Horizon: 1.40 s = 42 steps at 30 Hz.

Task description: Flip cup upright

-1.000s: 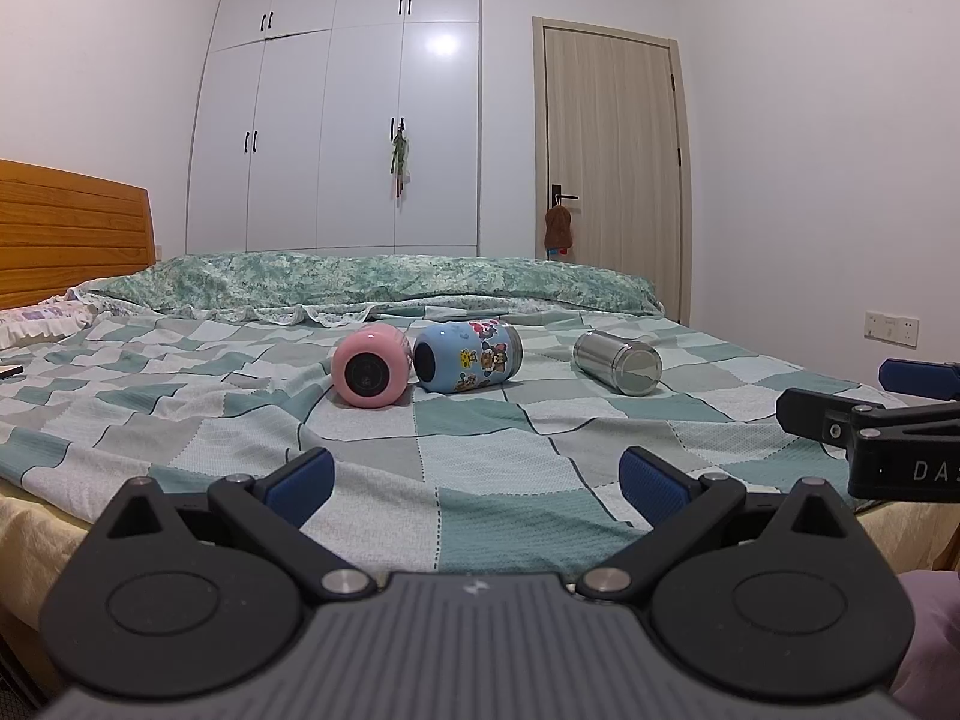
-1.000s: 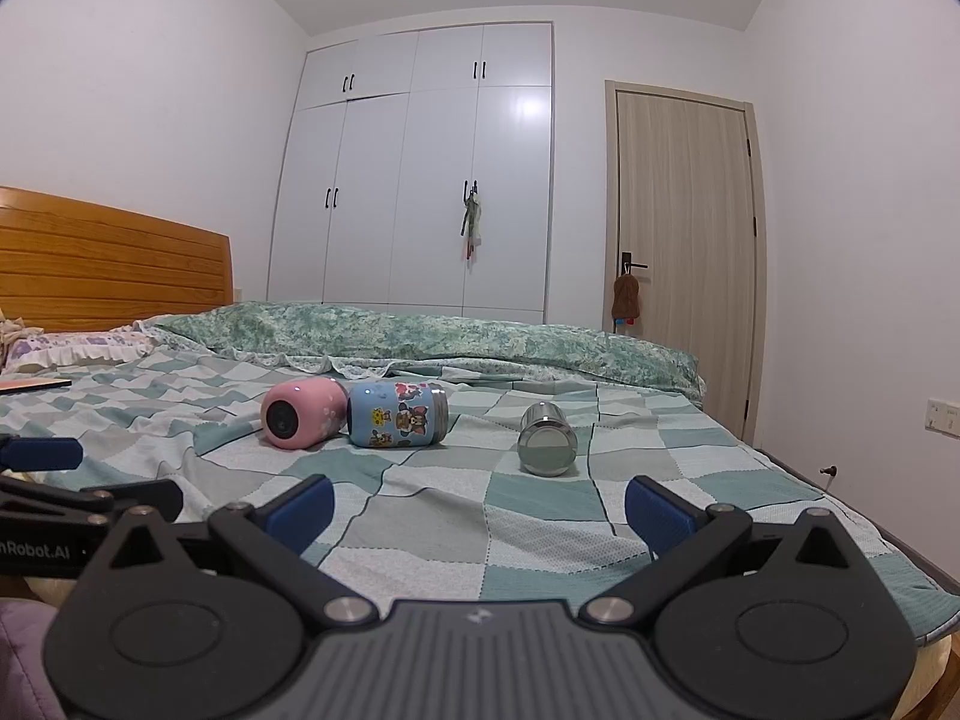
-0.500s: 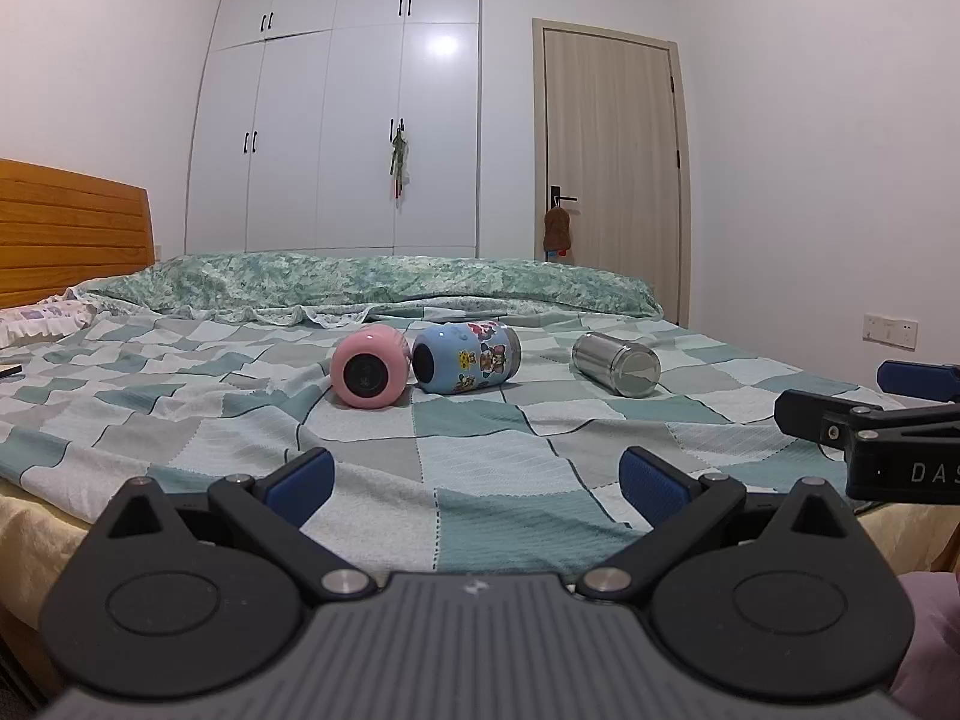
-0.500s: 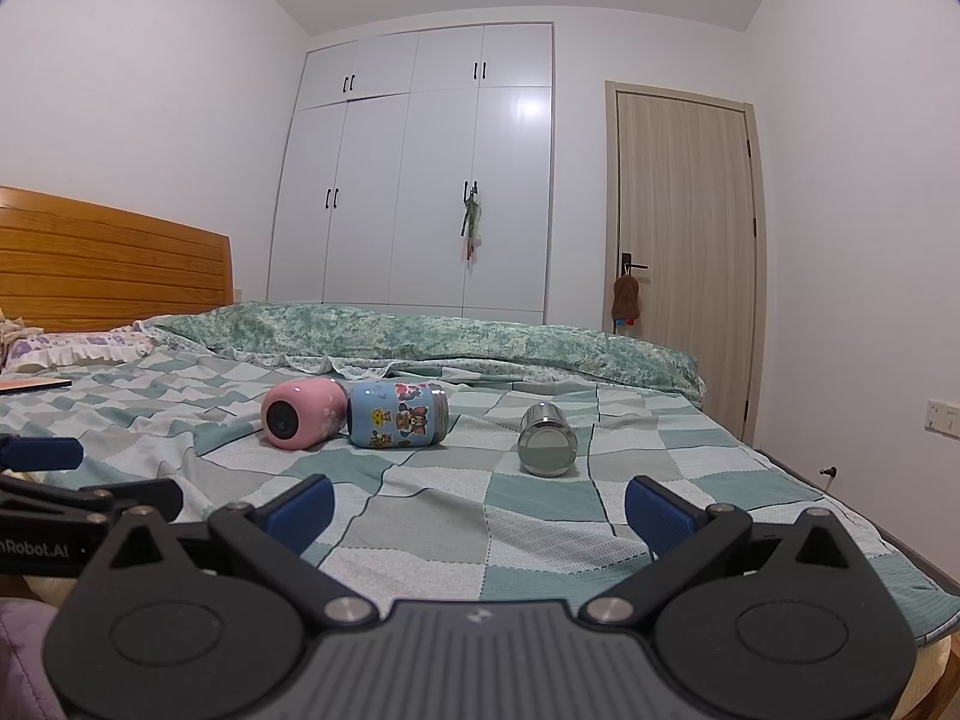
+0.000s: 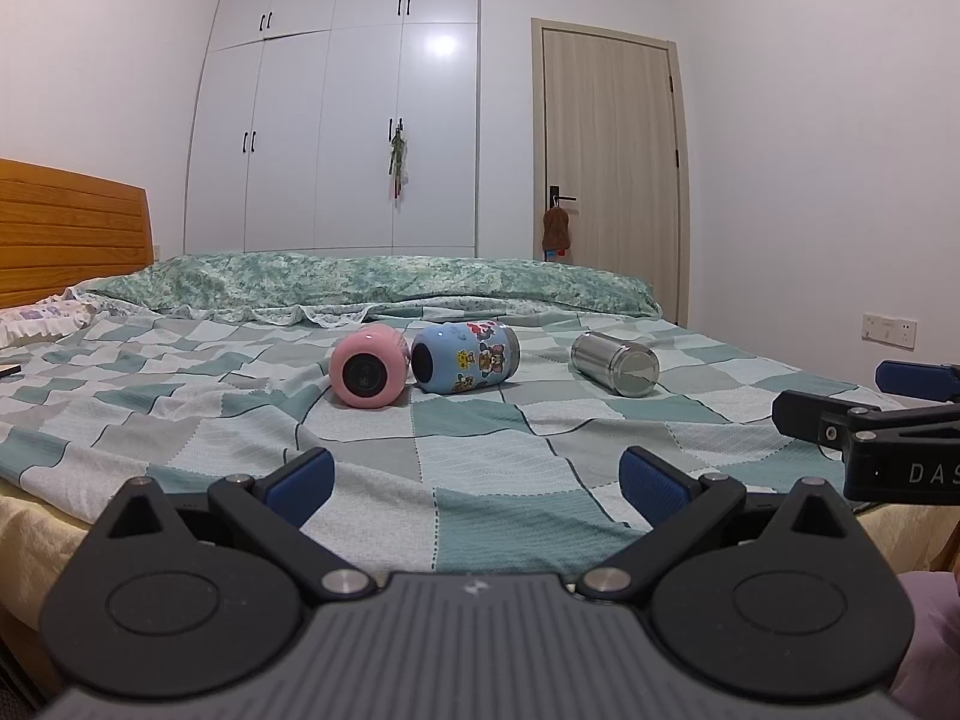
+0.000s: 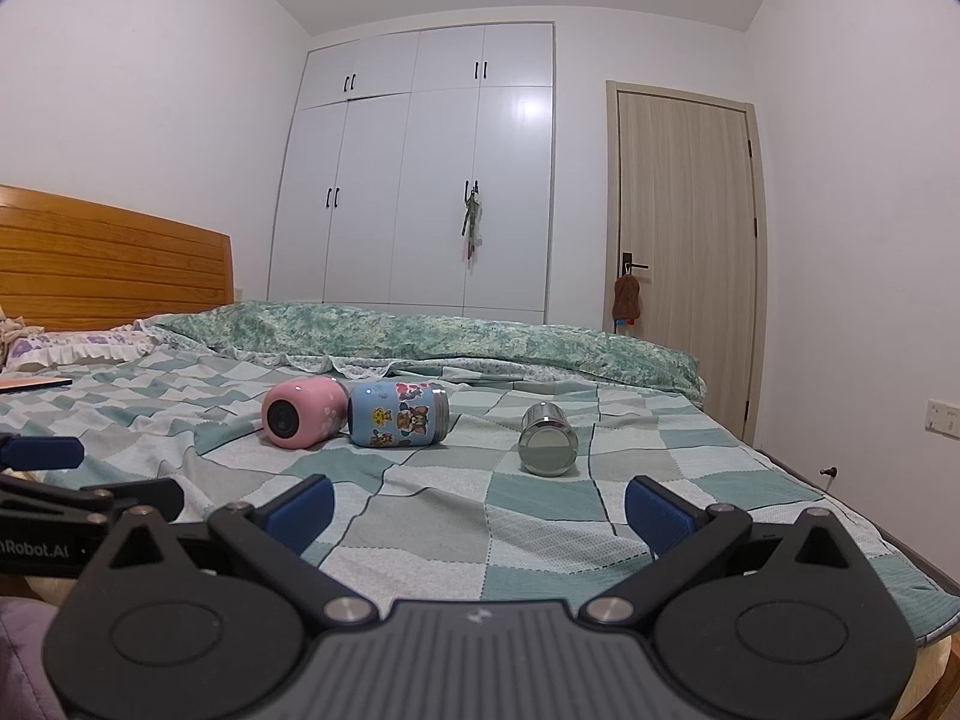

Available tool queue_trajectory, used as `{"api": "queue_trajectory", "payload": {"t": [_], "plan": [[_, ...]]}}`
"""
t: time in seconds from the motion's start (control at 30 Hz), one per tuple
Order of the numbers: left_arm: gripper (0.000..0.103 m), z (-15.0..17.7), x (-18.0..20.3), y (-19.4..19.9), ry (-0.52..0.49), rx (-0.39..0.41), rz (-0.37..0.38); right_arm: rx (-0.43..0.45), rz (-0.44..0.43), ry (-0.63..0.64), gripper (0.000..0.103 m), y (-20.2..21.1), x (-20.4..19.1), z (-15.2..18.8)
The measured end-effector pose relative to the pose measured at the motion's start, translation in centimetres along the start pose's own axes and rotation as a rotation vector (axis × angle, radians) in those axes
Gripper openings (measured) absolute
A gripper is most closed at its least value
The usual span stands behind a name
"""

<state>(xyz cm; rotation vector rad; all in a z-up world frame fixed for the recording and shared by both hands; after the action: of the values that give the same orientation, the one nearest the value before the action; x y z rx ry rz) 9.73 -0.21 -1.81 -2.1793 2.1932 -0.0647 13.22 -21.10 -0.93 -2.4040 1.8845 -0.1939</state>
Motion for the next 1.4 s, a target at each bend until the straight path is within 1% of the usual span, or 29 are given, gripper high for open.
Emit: {"api": "queue_trajectory", "payload": {"t": [0.67, 0.8, 0.83, 0.87, 0.97, 1.03, 1.07, 1.13, 1.23, 1.4], "plan": [[0.103, -0.1, -0.1, 0.0, 0.001, 0.001, -0.001, 0.0, -0.001, 0.001, 0.103, -0.1, 0.0, -0.1], [0.103, 0.0, -0.1, -0.1, 0.003, -0.009, -0.004, -0.003, 0.0, 0.001, 0.103, -0.1, 0.0, -0.2], [0.103, 0.1, -0.1, -0.2, 0.005, -0.018, -0.003, -0.008, -0.003, 0.0, 0.103, -0.2, 0.0, -0.3], [0.103, 0.2, -0.1, -0.4, 0.01, -0.046, 0.004, -0.019, -0.01, -0.004, 0.103, -0.3, 0.0, -0.3], [0.103, -0.1, -0.3, -1.3, 0.036, -0.102, 0.047, -0.05, -0.051, -0.018, 0.103, -1.0, -0.4, -0.5], [0.103, -1.0, -0.7, -2.3, 0.035, -0.129, 0.068, -0.066, -0.083, -0.001, 0.103, -2.0, -0.6, -0.5], [0.103, -1.8, -0.8, -3.2, 0.027, -0.142, 0.084, -0.078, -0.096, 0.009, 0.103, -2.4, -0.7, -1.1], [0.103, -3.2, -1.2, -4.5, 0.008, -0.16, 0.099, -0.106, -0.131, 0.019, 0.103, -4.2, -0.7, -1.6], [0.103, -5.2, -1.6, -7.6, -0.041, -0.204, 0.14, -0.14, -0.172, 0.035, 0.103, -7.4, -0.5, -2.5], [0.103, -6.8, -2.5, -13.8, -0.093, -0.322, 0.188, -0.205, -0.239, 0.097, 0.103, -13.5, -0.6, -3.5]]}}
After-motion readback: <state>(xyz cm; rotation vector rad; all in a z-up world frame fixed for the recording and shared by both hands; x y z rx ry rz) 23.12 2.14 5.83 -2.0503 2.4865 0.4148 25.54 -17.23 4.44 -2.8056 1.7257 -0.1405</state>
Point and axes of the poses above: each gripper's, at about its wrist camera, not at the fingertips, and y roughly against the way its jaws point, x to its right, z to its underside, the point moved 10 cm from there along -y, roughly the way its jaws point, and after that the axes turned 14 degrees about x, right-handed, at the moved point
